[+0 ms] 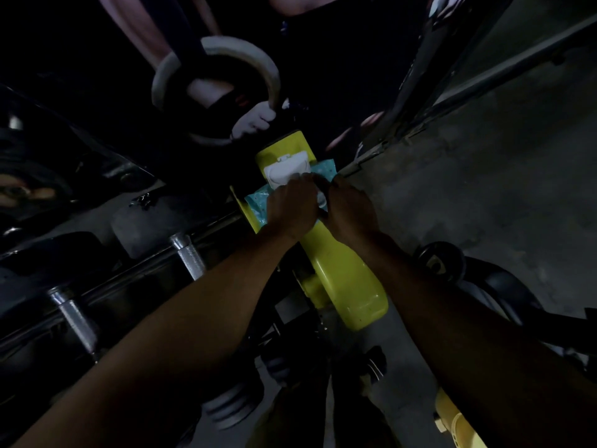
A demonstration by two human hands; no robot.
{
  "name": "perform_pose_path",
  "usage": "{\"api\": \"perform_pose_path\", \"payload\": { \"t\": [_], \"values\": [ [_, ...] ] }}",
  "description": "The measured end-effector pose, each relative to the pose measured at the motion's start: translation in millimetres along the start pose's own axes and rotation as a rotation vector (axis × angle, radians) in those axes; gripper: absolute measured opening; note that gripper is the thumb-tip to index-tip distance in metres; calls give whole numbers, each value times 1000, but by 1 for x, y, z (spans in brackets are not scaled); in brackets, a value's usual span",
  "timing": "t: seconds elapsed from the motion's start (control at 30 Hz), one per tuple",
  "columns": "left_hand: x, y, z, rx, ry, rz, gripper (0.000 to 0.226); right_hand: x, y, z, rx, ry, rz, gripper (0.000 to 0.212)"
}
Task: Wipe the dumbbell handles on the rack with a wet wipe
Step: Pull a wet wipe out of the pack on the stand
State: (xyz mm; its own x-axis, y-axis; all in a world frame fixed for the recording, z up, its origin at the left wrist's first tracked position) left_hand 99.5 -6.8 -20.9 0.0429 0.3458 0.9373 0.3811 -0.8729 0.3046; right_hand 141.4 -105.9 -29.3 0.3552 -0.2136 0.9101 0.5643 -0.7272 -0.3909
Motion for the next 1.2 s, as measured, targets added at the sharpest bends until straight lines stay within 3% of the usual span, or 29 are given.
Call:
{"api": "perform_pose_path", "payload": {
  "t": [0.2,0.53,0.7,0.83,0.93,1.07,1.2],
  "values": [
    [-5,-3,-3,-87,-43,135,36,-5,5,5,-11,21,-12,70],
    [0,-29,-4,-28,-116,-330,21,-6,6,5,0,7,-52,65],
    [10,-32,-14,-9,1,-406,17,-11,7,5,-25,11,-24,67],
    [10,-21,-13,-74,66,-272,32,-6,5,3,-27,18,-39,67],
    [1,-21,-6,-62,32,-184,26,-5,3,3,-29,-8,-46,66],
    [6,-19,-1,-10,-27,-334,11,0,1,1,-5,12,-40,60],
    [12,-21,-3,66,-149,-467,27,-2,1,3,-2,7,-69,58]
  ]
}}
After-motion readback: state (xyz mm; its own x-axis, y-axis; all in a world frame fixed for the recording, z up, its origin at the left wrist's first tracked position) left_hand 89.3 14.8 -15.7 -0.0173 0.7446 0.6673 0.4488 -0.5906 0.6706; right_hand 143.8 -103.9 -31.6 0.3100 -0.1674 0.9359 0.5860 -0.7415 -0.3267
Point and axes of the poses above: each hand's wrist, its own z-axis towards the middle knuckle, its own x-axis out of the back of the hand, y = z × x, the point moved 6 cm from there along z, towards the middle knuckle, and after that the axes turned 1 degree about y, right-handed, at the moved point
